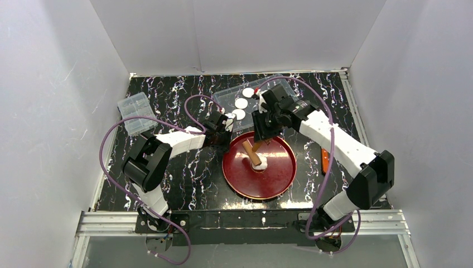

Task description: Roll out the dumpling wrappers from the dough

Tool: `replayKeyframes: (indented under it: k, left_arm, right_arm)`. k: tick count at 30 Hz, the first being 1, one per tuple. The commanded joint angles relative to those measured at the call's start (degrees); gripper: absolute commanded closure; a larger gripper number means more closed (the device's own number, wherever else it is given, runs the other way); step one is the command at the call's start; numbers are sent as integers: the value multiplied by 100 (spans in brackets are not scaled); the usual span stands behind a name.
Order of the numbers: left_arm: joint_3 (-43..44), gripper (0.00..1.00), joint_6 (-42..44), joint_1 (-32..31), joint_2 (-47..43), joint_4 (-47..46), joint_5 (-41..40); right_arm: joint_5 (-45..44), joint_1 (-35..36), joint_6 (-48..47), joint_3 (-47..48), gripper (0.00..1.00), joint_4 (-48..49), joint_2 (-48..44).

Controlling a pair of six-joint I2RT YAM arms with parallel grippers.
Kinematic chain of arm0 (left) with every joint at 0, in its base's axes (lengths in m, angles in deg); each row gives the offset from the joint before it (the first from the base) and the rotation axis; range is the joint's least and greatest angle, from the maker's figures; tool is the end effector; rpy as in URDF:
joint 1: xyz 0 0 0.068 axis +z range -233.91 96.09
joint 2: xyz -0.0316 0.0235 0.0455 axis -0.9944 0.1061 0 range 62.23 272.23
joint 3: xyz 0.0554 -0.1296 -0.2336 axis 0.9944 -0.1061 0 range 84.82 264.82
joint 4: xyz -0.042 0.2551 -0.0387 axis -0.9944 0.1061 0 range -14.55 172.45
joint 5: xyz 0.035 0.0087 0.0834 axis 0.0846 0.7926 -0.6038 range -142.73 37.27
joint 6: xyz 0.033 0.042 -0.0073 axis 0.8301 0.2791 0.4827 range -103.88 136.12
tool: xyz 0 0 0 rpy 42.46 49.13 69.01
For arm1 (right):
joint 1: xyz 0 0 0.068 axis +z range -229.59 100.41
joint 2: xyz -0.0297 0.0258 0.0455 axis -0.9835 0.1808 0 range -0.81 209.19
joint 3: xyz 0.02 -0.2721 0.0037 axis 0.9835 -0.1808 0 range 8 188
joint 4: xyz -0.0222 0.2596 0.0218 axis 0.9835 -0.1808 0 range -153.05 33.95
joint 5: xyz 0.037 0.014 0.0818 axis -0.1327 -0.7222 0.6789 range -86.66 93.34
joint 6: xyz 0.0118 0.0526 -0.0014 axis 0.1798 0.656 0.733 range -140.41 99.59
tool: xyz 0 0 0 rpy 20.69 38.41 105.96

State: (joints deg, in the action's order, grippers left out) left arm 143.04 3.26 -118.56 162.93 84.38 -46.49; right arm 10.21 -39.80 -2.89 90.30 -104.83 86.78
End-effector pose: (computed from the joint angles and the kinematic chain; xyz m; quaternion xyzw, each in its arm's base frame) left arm 0.2926 -0.2070 0.1663 0.1958 0.9220 -0.1800 0.2813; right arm 0.2452 0.2096 0.3260 -0.2015 0.9281 0.1977 0.2429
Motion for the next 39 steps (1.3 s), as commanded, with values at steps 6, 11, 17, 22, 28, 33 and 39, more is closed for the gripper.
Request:
replayKeyframes:
  k: [6,11,17,22,28,33,39]
  left_arm:
    - [-150,100,161,11,-122,434,-255]
    - [-160,100,159,11,-113,443,-254]
    - [-145,100,160,11,-108,443,-237]
    - [-146,100,161,11,-112,443,-237]
    - [-144,100,161,11,-113,441,-245]
    - [-140,100,169,11,-103,447,-246]
    - [-144,100,152,11,-115,443,-237]
  right_arm:
    - [-1411,467,-360,533,99,-904,267]
    - [-1913,678,-390,449,99,-1045,653]
    - [-2057,753,-345,139,99,-890,781]
    - [-1989,765,-340,273,99,-948,679]
    - [-1905,909,-604,935,99,-951,346]
    - [-2104,1127,-921,573,99,-386,68]
    - [-2268,1127,-859,424,99,-606,406]
